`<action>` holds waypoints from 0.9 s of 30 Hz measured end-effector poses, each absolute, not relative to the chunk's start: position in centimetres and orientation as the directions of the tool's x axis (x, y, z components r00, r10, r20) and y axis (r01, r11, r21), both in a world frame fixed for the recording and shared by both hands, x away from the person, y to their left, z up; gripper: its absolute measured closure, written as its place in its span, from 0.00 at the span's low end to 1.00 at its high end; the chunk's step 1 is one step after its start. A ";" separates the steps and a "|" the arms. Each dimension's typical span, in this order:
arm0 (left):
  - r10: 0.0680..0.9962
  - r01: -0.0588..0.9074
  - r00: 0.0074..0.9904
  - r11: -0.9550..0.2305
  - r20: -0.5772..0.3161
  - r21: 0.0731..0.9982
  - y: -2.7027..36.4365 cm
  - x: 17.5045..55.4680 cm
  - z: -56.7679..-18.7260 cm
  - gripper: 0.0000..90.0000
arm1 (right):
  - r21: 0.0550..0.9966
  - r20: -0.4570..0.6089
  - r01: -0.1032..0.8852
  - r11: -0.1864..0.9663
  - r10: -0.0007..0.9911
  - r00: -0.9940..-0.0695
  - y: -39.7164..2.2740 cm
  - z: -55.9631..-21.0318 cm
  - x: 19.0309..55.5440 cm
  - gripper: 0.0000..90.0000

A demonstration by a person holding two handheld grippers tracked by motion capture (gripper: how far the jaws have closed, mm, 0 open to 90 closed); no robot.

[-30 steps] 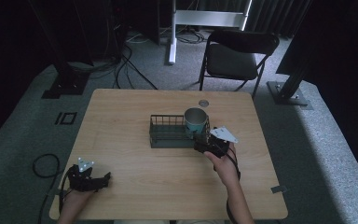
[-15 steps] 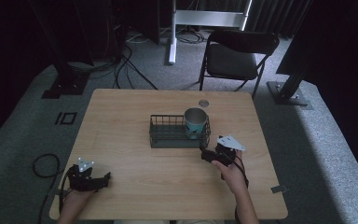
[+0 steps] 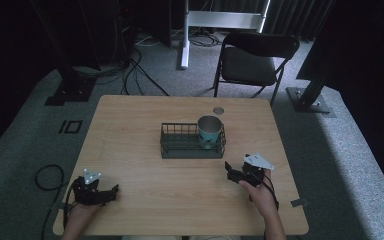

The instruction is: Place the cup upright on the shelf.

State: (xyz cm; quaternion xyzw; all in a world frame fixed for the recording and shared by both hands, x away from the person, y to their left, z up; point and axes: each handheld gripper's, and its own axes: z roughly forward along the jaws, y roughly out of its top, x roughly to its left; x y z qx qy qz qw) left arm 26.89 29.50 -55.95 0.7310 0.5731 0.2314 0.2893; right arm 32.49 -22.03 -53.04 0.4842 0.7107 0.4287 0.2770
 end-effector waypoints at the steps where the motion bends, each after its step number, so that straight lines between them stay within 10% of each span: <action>1: 0.972 0.704 0.236 -0.176 0.007 0.688 29.5 26.9 -56.0 0.02 | 0.875 0.019 0.454 0.167 0.926 -0.378 -22.3 -53.2 32.3 0.13; 27: 0.972 0.704 0.236 -0.175 0.007 0.688 29.5 26.9 -56.0 0.02 | 0.802 0.031 0.566 0.190 0.933 -0.358 -29.2 -54.4 29.7 0.13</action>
